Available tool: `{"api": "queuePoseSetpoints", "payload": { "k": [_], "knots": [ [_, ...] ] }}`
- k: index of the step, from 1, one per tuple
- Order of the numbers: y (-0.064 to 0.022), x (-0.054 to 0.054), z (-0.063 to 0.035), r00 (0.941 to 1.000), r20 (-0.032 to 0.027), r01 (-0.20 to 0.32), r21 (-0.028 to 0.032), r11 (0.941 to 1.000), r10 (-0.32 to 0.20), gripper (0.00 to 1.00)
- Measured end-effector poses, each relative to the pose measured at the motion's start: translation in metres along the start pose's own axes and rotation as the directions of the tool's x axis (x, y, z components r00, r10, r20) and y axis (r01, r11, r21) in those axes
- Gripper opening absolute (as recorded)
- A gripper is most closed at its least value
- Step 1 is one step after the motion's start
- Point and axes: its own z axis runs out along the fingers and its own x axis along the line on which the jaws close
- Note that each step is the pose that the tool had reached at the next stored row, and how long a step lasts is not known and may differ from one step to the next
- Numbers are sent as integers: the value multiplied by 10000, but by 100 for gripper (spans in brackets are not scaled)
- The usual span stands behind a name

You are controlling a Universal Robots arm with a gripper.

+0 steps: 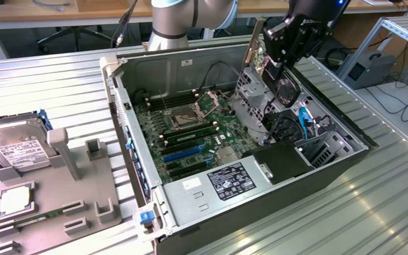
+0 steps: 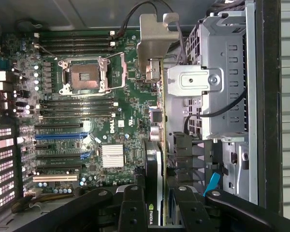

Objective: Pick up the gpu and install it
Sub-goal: 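Insert the gpu into the slot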

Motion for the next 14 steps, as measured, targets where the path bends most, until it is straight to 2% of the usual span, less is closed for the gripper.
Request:
{"api": "queuePoseSetpoints", "payload": {
  "k": [8, 12, 14],
  "knots": [
    [0, 0, 0, 10000, 0, 16, 0, 10000, -16, 27],
    [0, 0, 0, 9981, -26, 608, -12, 9981, -609, 27],
    [0, 0, 0, 9951, -42, 986, -20, 9951, -987, 27]
  ]
}}
